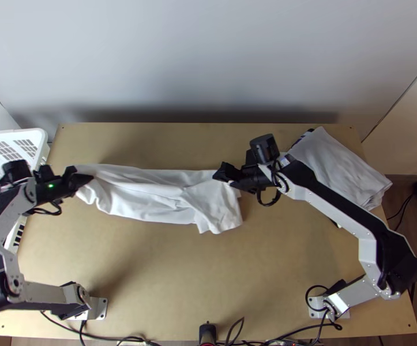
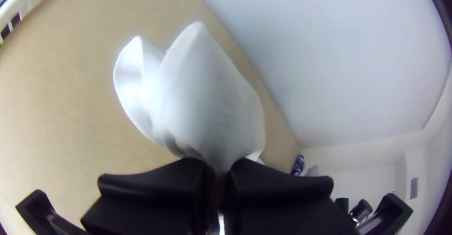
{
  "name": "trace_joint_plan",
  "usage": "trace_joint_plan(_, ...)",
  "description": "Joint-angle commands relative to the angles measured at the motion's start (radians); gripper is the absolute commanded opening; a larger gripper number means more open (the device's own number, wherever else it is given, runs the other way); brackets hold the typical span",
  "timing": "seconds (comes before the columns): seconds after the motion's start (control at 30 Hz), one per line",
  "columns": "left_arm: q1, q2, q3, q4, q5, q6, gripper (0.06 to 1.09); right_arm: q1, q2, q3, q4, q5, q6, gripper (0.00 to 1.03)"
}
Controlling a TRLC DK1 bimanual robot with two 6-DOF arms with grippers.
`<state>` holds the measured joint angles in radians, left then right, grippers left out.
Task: Fold the t-shirt
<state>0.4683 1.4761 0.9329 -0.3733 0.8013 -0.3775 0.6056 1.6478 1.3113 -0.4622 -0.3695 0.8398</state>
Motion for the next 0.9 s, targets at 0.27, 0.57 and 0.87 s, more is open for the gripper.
trace_joint_plan(0.27, -0.056, -0.129, 0.086, -0.200, -0.139, 0.327, 0.09, -0.043, -0.062, -0.043, 0.000, 0.003, -0.002, 0.92)
trace_joint_plan(0.57, -0.439, -0.096, 0.124, -0.167, -0.329, 0.404, 0.09, -0.067, -0.109, -0.078, 0.000, 0.020, -0.016, 0.92)
trace_joint_plan(0.87, -0.697, -0.002, 0.274, -0.111, -0.637, 0.549, 0.09, -0.106, -0.138, -0.116, 0.003, 0.053, -0.022, 0.92)
